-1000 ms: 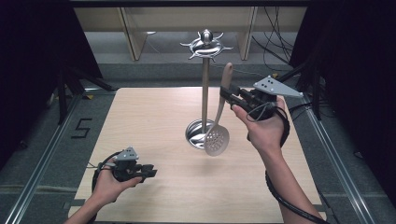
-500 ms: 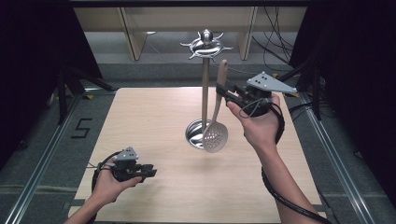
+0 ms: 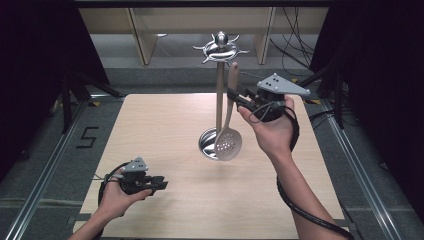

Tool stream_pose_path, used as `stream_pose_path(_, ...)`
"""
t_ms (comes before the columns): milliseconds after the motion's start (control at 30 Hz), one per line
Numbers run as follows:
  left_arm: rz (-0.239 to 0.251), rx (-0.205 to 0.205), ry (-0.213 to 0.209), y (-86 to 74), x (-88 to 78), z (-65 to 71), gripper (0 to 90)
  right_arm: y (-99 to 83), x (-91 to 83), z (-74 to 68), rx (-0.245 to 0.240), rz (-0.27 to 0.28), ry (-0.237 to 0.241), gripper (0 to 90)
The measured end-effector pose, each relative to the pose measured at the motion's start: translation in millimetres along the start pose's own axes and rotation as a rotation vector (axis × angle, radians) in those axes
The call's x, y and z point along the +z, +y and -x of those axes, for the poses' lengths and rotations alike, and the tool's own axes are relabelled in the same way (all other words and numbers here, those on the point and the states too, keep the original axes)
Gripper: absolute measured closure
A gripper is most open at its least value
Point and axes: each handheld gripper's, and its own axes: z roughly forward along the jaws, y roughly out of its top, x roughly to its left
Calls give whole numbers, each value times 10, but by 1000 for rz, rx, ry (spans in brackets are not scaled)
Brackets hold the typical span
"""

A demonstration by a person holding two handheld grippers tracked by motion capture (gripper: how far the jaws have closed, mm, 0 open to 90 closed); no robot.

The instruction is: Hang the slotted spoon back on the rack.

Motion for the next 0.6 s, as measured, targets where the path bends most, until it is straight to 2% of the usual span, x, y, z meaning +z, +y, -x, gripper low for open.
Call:
stream_pose_path(100,-5,7,3,2,-8,-7,687,12,32,1,-13,-4,-3,697)
stream_pose_path(200,-12,-7,7,-1,-9,-8,687,19,56,-13,0,-10,-9,697)
stream_pose_path(333,-8,-9,2,1,-5,-6,687,26,91,-11,-7,-17,-24,696)
stream_pose_path(433,-6,1,0,2,-7,-10,686,31,109,-24,14,-33,-33,696)
stream_pose_path(500,-17,-3,11,1,-8,-14,686,35,145,-23,-3,-35,-40,696)
stream_pose_path(600,-16,-3,8,1,-7,-13,686,41,162,-33,-1,-49,-52,695)
